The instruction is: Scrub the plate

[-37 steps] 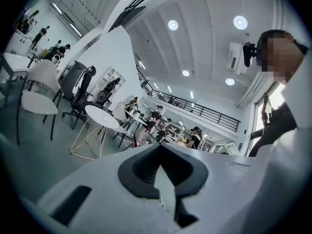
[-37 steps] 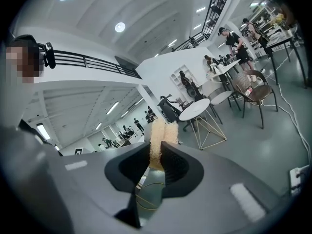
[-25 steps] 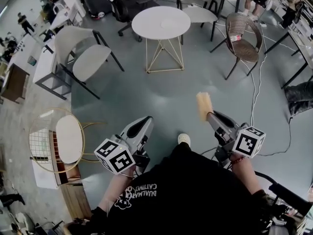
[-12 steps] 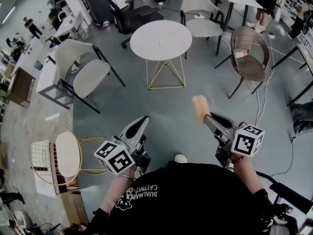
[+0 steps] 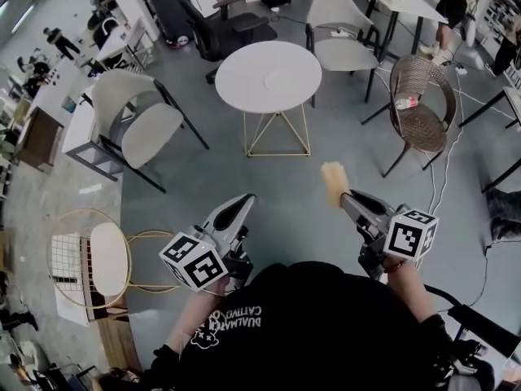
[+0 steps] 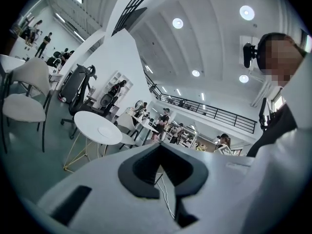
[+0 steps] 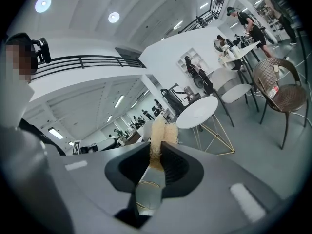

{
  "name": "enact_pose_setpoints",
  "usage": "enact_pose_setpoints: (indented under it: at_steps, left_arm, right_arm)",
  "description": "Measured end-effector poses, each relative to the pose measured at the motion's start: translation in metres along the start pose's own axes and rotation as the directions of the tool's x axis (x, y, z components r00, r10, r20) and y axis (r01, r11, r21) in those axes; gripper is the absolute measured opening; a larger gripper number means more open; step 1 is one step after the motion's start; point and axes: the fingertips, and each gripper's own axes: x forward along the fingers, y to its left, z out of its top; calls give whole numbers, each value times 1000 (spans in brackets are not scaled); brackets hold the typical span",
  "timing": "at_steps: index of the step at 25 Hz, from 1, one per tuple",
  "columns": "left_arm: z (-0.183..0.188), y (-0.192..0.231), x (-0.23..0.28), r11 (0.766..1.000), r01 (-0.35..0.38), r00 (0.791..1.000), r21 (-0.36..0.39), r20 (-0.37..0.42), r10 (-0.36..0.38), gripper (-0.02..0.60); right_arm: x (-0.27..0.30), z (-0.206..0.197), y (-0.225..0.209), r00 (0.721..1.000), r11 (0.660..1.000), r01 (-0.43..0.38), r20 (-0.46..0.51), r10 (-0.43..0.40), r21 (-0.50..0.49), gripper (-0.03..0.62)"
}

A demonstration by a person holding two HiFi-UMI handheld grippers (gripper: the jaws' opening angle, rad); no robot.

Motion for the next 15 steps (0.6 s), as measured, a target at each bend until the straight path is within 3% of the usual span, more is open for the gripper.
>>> enact_pose_setpoints:
  at_steps: [5,8,15]
  left_arm:
    - [-4,-1,15,1000,18,999,26,-48,-17,-3]
    - [-6,12,27,1000,21,999,-7,-42,-21,-3]
    - [-10,24,56,999,45,995,-6,-90,-46,-3]
  right_arm:
    - [12,-12,-3,999,999,-14,-39,15,36,67]
    - [24,-21,-2,998,999,-25,-51,27,30,67]
    - [34,-15,-23,1000,999,-8,-25,9,53,67]
